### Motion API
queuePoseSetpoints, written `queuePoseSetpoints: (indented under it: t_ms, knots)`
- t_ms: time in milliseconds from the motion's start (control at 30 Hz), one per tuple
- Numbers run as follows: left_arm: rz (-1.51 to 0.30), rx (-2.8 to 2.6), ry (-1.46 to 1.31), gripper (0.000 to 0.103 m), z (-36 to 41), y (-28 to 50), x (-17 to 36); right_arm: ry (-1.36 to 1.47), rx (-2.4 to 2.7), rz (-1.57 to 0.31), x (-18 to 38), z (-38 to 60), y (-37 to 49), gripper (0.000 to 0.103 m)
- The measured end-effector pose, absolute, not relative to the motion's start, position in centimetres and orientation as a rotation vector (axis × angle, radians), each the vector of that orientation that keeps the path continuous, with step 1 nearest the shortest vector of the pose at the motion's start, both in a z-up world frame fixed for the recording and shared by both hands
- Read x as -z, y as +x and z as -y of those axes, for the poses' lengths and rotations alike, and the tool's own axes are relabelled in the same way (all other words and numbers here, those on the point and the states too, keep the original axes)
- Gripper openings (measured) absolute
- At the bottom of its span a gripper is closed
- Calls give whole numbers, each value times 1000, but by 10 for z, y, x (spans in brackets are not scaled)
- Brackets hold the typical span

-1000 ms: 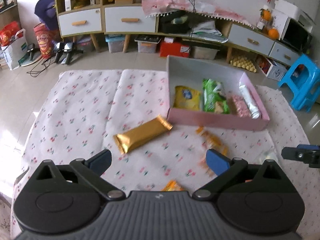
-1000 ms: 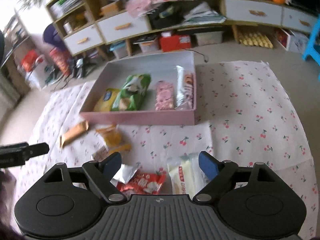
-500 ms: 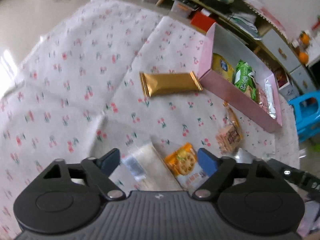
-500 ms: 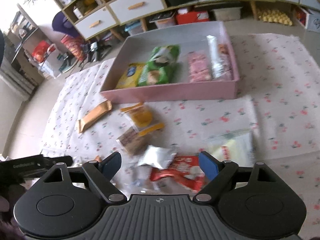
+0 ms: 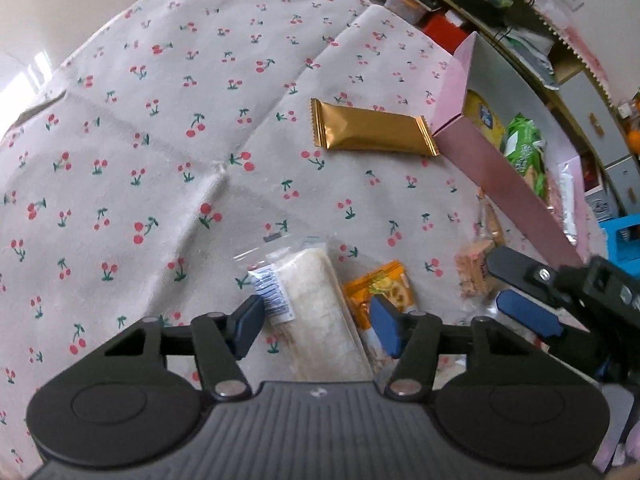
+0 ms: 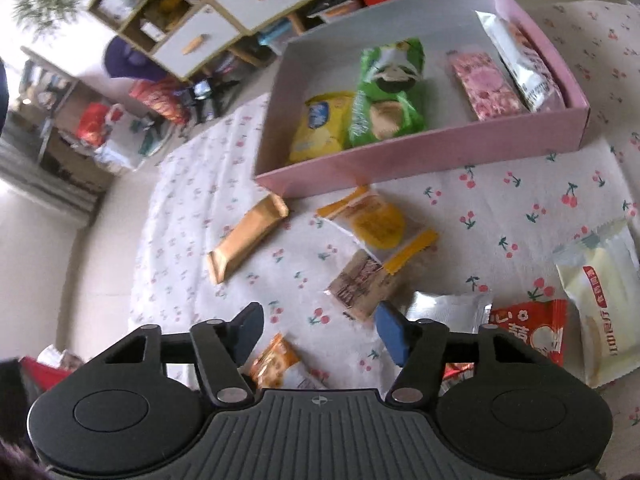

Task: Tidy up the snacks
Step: 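Move both tools toward the remaining snacks on the cloth, then grasp the clear bread bag with the left tool while the right tool grasps the brown biscuit packet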

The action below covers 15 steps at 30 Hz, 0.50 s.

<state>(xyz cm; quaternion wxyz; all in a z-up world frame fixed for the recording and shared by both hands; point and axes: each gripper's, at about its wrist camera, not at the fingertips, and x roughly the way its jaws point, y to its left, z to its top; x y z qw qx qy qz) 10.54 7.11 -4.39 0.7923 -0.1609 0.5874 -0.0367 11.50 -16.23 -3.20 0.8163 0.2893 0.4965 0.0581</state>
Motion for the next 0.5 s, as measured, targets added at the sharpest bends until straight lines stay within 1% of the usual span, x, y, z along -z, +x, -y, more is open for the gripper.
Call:
queuePoseSetpoints:
  t_ms: [67,233,267,333,367,400,500]
  knots:
    - [-1240,74,-301,45,-67,105,42,604,-85,-1054,36,160,118,60]
    - [-1197,84,-221,42,-61,108,42,540,-12,-1036,44,155,124,58]
    - [-1190,90,-207,41,-60,109,42,528,-2,-1032,46,153,124,57]
    - [-1174,108,-172,39,-58,110,42,497,11,-1028,50,150,127,50]
    - [-1166,118,-154,38,-55,112,42,479,14,-1027,51,149,127,49]
    - [-1157,128,-140,38,-54,112,42,459,11,-1018,52,147,127,45]
    - [-1119,169,-100,37,-50,118,42,392,-1,-1011,52,144,128,41]
